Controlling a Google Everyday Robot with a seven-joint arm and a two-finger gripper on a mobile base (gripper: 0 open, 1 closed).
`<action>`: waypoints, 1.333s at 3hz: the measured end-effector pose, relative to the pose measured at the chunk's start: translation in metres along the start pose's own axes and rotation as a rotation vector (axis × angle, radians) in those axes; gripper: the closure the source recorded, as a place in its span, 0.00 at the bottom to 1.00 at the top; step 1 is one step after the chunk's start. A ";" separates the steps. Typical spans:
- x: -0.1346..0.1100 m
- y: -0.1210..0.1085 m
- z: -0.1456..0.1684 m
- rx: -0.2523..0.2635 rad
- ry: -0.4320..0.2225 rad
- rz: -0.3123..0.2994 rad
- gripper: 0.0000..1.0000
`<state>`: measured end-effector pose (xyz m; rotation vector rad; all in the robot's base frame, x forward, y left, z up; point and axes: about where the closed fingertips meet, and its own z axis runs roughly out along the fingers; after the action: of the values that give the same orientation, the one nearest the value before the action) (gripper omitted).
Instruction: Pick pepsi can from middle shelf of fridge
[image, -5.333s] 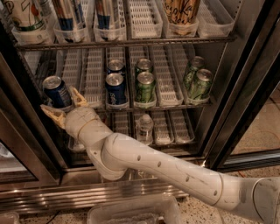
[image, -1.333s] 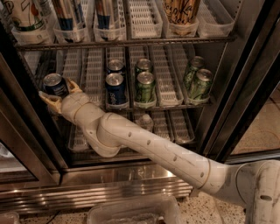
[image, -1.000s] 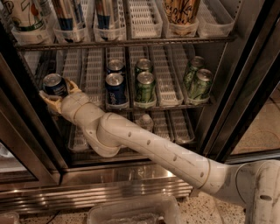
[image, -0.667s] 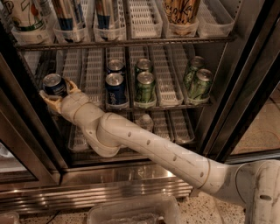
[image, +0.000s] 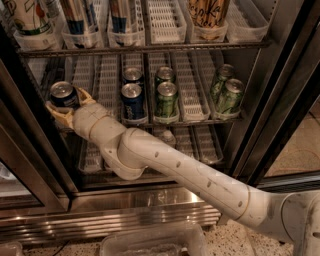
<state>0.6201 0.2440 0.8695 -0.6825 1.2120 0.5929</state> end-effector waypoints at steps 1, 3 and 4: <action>-0.021 -0.005 -0.010 0.007 -0.031 -0.032 1.00; -0.043 -0.003 -0.035 0.009 -0.084 -0.063 1.00; -0.037 0.003 -0.048 -0.054 -0.058 -0.062 1.00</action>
Offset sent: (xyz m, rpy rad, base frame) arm -0.0283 -0.0356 0.0492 0.0260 -0.1433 -0.0334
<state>0.5780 0.2083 0.8950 -0.7408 1.1205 0.5911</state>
